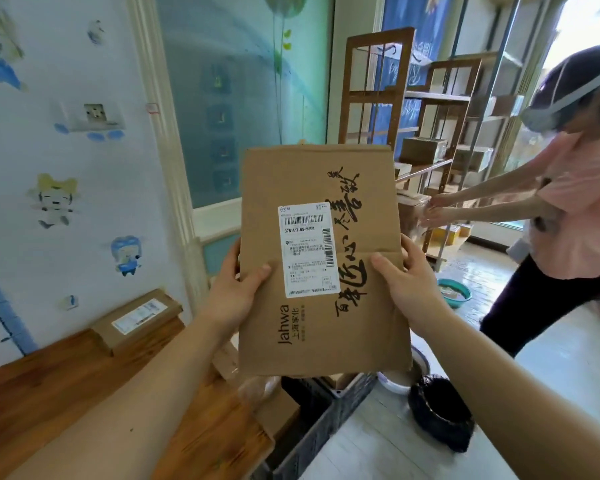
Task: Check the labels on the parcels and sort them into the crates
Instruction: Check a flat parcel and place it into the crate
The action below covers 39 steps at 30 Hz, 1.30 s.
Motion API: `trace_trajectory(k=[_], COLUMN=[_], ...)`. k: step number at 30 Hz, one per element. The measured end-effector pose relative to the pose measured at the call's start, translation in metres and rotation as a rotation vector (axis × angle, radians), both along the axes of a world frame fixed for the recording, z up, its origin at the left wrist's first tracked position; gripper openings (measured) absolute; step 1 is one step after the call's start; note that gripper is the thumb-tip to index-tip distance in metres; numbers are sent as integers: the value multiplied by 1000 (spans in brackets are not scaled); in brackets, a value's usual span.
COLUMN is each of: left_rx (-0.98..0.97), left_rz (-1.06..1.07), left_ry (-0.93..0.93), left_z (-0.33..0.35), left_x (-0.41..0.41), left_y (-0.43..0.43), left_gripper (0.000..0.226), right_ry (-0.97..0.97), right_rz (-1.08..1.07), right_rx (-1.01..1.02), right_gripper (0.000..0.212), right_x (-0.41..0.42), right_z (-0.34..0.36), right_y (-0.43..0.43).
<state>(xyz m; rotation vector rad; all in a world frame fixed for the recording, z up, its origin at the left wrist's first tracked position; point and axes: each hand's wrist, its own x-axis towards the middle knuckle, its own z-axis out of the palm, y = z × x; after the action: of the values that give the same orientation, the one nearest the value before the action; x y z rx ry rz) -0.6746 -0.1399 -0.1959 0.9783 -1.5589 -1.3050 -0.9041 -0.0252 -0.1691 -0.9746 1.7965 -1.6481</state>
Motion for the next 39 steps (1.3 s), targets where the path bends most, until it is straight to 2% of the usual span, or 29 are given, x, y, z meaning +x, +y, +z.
trace_trajectory(k=[5, 14, 18, 21, 23, 29, 33, 36, 39], left_rx=[3, 29, 52, 74, 96, 120, 217, 264, 308], left_rz=[6, 22, 52, 75, 85, 173, 258, 382, 497], left_ry=[-2, -64, -103, -106, -104, -90, -86, -115, -154], left_z=[-10, -27, -41, -47, -49, -60, -78, -90, -103], left_x=[-47, -77, -90, -99, -102, -95, -84, -84, -92], left_y=[-6, -74, -127, -163, -183, -213, -219, -217, -211], left_gripper=[64, 57, 80, 77, 84, 53, 30, 51, 56], right_ry=[23, -14, 13, 32, 33, 25, 32, 51, 75], right_rz=[22, 65, 62, 79, 106, 181, 270, 381, 485], right_rx=[12, 79, 104, 121, 145, 197, 240, 286, 318], right_gripper=[53, 62, 65, 63, 64, 60, 58, 61, 60], right_x=[-50, -94, -107, -119, -123, -121, -112, -111, -115], right_z=[-6, -35, -44, -42, -41, -61, -78, -92, -108], right_y=[-12, -97, -149, -190, -219, -278, -310, -334, -357])
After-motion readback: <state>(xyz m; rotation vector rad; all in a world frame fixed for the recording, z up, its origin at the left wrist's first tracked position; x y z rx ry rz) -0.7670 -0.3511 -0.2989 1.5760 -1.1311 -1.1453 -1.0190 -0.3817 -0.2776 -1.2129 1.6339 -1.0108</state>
